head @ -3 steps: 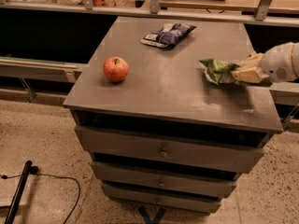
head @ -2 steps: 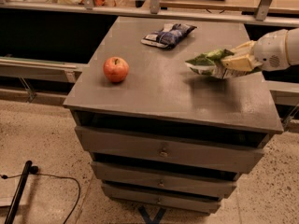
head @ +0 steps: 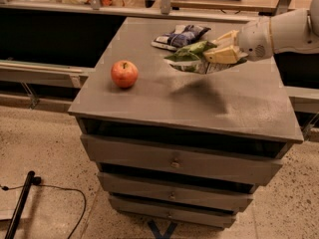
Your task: Move green jalapeno chip bag near apple
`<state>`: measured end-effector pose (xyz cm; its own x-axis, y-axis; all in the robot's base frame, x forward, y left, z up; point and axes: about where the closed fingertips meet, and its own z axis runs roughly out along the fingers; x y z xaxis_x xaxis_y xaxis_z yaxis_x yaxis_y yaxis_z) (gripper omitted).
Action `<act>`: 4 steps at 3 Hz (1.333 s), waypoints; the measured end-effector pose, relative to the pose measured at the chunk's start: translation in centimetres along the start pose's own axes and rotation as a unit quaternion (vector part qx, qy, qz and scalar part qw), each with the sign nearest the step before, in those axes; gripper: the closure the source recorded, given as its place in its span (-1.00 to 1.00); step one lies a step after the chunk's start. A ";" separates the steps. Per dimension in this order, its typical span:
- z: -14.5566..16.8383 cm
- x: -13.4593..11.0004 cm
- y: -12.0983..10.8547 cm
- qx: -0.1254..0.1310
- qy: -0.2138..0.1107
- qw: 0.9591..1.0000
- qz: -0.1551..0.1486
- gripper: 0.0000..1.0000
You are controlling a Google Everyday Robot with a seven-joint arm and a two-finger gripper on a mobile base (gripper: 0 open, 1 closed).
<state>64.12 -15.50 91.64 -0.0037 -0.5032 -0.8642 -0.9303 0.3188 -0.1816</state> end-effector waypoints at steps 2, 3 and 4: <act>4.6 -2.3 1.5 -0.067 -0.017 0.997 -0.030 0.67; 6.0 -3.0 2.4 -0.098 -0.018 0.994 -0.046 0.20; 6.9 -3.5 3.0 -0.120 -0.018 0.991 -0.055 -0.27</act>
Offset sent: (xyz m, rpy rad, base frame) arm 0.0024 0.0732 -0.0081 0.0118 0.0165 0.2204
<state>63.91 -7.26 90.92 0.1121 -0.4946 -0.8619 -0.9848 0.0605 -0.1628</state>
